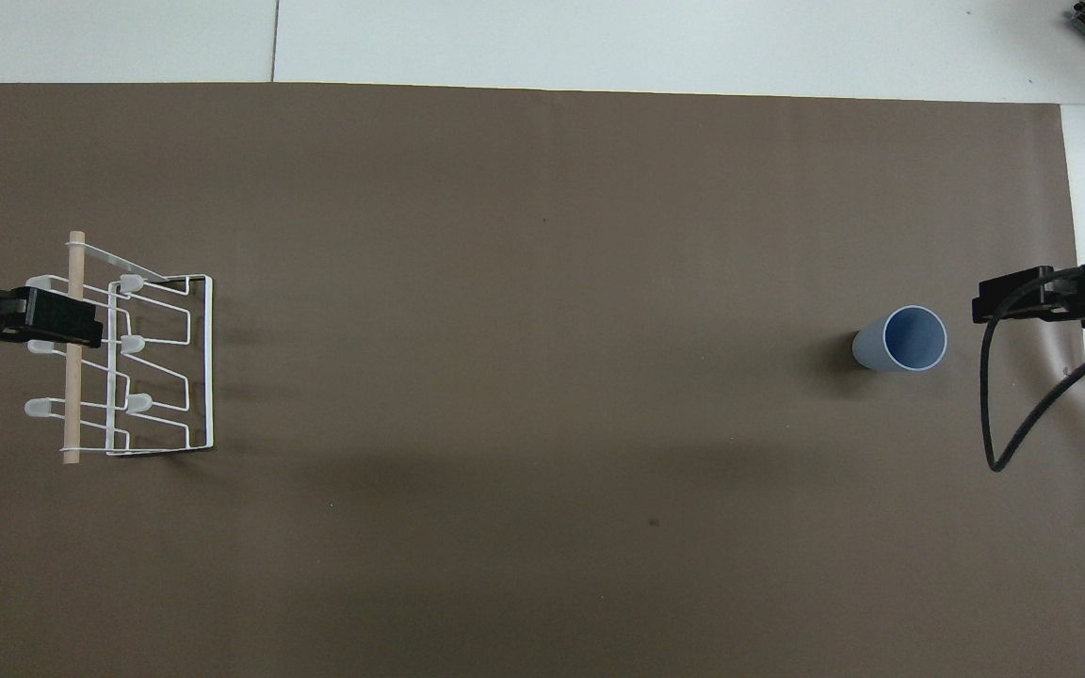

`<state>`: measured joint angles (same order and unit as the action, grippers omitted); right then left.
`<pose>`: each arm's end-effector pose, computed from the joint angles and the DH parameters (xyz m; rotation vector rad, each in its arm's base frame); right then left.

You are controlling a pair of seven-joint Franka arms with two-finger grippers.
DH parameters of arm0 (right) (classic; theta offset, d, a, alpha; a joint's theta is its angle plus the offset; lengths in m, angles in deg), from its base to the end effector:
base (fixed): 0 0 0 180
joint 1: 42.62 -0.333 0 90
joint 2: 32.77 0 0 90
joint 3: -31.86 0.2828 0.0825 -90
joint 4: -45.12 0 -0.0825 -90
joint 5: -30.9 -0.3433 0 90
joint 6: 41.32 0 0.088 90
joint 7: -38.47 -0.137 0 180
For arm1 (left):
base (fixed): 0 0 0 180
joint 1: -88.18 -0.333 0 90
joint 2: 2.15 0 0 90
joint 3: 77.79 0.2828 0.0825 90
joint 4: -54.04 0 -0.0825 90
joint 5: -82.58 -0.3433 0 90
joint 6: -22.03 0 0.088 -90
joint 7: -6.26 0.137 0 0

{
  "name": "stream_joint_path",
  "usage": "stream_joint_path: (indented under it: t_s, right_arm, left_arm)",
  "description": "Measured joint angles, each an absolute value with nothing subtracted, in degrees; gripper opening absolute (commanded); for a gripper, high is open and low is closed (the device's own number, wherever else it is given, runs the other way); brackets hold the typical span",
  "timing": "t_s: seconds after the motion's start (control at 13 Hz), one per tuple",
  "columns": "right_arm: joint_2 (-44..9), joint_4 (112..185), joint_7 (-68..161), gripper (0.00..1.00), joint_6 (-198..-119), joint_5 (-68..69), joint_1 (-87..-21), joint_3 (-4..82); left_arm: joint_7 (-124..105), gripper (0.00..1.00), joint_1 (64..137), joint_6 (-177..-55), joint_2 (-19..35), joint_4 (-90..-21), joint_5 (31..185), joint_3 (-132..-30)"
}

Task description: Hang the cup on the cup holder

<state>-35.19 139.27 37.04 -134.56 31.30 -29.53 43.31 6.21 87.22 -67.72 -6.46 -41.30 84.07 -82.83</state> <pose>0.5077 -0.0137 0.5561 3.1248 -0.0834 0.0398 0.4891 -0.0398 0.5585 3.1209 -0.1090 -0.0364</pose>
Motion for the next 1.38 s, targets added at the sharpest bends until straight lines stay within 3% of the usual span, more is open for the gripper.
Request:
stream_joint_path:
  t_s: [0.38, 0.85, 1.38]
  right_arm:
    - [-35.4, 140.7, 42.1, 1.00, -135.2, 31.3, -28.6, 43.2]
    - [-35.6, 143.5, 44.3, 1.00, -147.4, 31.2, -29.8, 43.5]
    - [-32.5, 155.6, 44.3, 1.00, -160.7, 31.2, -30.5, 43.6]
  left_arm:
    - [6.2, 1.00, 87.2, -67.7, -6.5, -41.3, 84.1, -82.8]
    - [6.2, 1.00, 87.2, -67.7, -6.5, -41.3, 84.1, -82.8]
    - [6.2, 1.00, 87.2, -67.7, -6.5, -41.3, 84.3, -82.8]
